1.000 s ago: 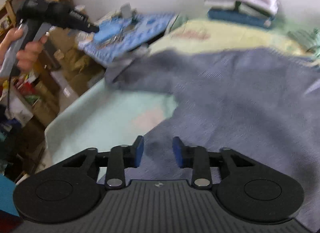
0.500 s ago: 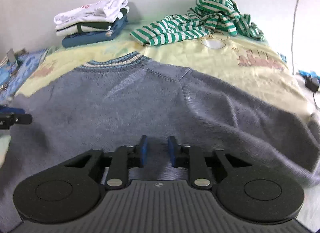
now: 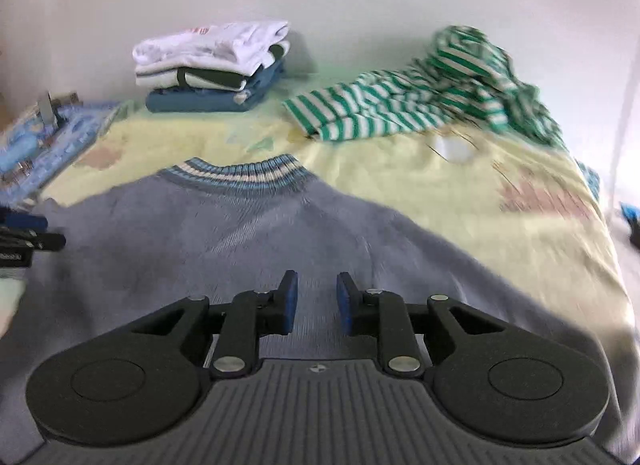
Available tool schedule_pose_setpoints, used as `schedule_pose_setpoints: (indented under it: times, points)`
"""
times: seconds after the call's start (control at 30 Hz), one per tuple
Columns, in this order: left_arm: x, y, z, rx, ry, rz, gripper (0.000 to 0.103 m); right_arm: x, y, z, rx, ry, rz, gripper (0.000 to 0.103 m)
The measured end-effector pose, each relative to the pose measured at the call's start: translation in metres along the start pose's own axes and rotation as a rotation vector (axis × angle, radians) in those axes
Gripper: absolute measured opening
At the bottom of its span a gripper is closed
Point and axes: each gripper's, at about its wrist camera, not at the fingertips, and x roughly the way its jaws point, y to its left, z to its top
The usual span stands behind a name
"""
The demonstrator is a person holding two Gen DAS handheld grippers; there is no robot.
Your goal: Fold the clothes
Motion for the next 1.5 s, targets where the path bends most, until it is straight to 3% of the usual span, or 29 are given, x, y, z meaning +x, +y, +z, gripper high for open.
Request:
schedule_pose_setpoints:
  times: [0.13, 0.27, 0.37, 0.43, 0.5, 0.6, 0.73, 0.87, 0.97, 1.13, 1.2, 1.27, 1.5]
  points:
    - [0.024, -0.02, 0.02, -0.01, -0.019, -0.033, 0.04, 0.037, 0.006, 0.017, -0.045, 0.031, 0.051, 0.021]
    - [0.049, -0.029, 0.035, -0.028, -0.022, -0.034, 0.041, 0.058, -0.002, 0.033, -0.053, 0.014, 0.021, 0.02]
    - [0.061, -0.029, 0.047, -0.052, -0.033, -0.02, 0.049, 0.072, -0.011, 0.047, -0.023, 0.011, 0.015, 0.018]
    - [0.07, -0.031, 0.055, -0.053, -0.044, 0.001, 0.057, 0.08, -0.014, 0.051, -0.033, 0.001, -0.054, 0.029]
    - [0.076, -0.033, 0.061, -0.05, -0.057, 0.014, 0.058, 0.085, -0.023, 0.053, 0.011, -0.013, -0.04, 0.034]
    - [0.079, -0.03, 0.066, -0.074, -0.043, 0.005, 0.059, 0.082, -0.031, 0.057, 0.064, 0.003, -0.114, 0.033]
    - [0.078, -0.02, 0.069, -0.165, -0.009, -0.029, 0.057, 0.058, -0.024, 0.052, 0.108, -0.028, -0.014, 0.025]
    - [0.077, -0.022, 0.072, -0.186, 0.003, -0.032, 0.056, 0.062, 0.006, 0.046, 0.023, 0.001, 0.084, 0.021]
    - [0.078, -0.021, 0.072, -0.189, 0.009, -0.03, 0.059, 0.075, 0.013, 0.043, -0.009, 0.014, 0.051, 0.019]
    - [0.08, -0.018, 0.071, -0.203, 0.013, -0.026, 0.067, 0.085, -0.005, 0.055, 0.078, 0.009, 0.013, 0.014]
    - [0.08, -0.018, 0.071, -0.203, 0.016, -0.024, 0.069, 0.087, -0.008, 0.058, 0.111, 0.008, 0.007, 0.015]
    - [0.08, -0.019, 0.071, -0.196, 0.016, -0.019, 0.07, 0.086, -0.008, 0.06, 0.123, 0.014, -0.034, 0.024]
    - [0.073, -0.021, 0.073, -0.195, 0.012, -0.037, 0.077, 0.061, -0.005, 0.042, 0.098, 0.039, -0.026, 0.022]
